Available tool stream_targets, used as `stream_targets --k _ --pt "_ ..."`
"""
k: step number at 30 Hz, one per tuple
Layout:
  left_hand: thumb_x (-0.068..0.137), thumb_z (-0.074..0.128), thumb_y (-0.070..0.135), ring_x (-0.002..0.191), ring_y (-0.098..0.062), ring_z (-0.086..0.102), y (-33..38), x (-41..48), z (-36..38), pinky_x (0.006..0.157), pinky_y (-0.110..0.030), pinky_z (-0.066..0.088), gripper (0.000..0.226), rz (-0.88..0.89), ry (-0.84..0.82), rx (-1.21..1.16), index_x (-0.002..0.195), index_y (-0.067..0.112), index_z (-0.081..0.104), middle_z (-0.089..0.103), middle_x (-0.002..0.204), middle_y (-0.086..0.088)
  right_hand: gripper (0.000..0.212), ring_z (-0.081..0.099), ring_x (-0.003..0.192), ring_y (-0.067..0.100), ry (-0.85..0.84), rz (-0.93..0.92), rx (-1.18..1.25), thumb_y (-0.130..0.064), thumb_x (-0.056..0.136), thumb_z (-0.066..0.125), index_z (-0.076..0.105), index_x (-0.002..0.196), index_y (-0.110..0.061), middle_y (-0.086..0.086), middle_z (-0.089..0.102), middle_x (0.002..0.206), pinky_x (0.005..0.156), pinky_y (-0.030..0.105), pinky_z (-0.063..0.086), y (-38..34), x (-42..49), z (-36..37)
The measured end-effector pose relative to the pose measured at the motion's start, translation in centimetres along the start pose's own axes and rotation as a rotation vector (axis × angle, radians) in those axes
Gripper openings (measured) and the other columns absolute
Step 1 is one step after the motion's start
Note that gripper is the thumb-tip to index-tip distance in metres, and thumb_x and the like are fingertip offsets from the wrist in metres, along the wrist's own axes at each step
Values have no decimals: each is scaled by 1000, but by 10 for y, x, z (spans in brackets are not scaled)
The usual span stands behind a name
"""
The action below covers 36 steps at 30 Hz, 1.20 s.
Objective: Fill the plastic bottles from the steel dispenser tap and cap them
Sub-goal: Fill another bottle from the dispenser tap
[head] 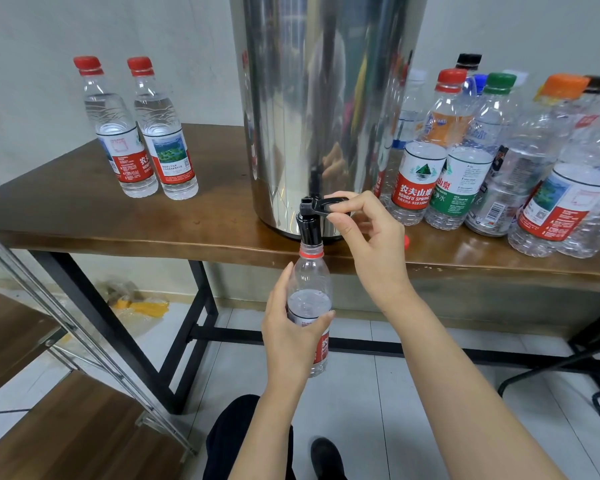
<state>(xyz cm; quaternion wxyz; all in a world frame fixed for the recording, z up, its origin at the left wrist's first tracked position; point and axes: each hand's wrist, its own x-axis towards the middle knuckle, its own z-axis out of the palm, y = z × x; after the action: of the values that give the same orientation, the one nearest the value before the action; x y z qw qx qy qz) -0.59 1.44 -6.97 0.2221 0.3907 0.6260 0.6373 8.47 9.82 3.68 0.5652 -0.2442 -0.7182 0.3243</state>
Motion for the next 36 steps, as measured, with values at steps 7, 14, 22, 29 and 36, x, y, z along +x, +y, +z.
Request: stream_targets --k 7,14,22,29,36 --pt "67 88 5 131 1 46 -2 1 0 110 -36 44 93 0 -1 -19 144 34 45 51 140 18 18 63 100 -3 0 -3 6 -8 93 64 63 90 -26 -13 67 108 78 13 46 -3 0 0" --pt "67 89 6 132 0 45 -2 1 0 111 -39 43 94 6 -4 -12 144 34 44 51 142 18 24 62 101 -4 -1 -5 -3 -9 93 64 61 89 -32 -17 66 108 78 12 46 -6 -1 0" --pt "67 89 7 134 -2 44 -4 2 1 111 -39 43 95 11 1 0 144 37 43 50 143 16 26 62 100 -5 1 -1 -4 -9 93 64 60 88 -35 -19 66 108 77 11 45 -7 0 0" --pt "67 89 7 133 -1 44 -6 2 2 111 -41 43 94 15 12 -2 143 36 44 50 142 17 26 62 102 -3 -1 -7 3 -8 93 64 60 89 -34 -19 66 108 78 11 46 -7 0 0" --pt "67 89 9 131 2 42 -4 1 2 112 -33 42 92 75 27 62 142 37 43 49 139 17 27 63 102 -1 -4 -13 -1 -8 93 64 61 89 -35 -20 66 107 79 14 47 -6 0 0"
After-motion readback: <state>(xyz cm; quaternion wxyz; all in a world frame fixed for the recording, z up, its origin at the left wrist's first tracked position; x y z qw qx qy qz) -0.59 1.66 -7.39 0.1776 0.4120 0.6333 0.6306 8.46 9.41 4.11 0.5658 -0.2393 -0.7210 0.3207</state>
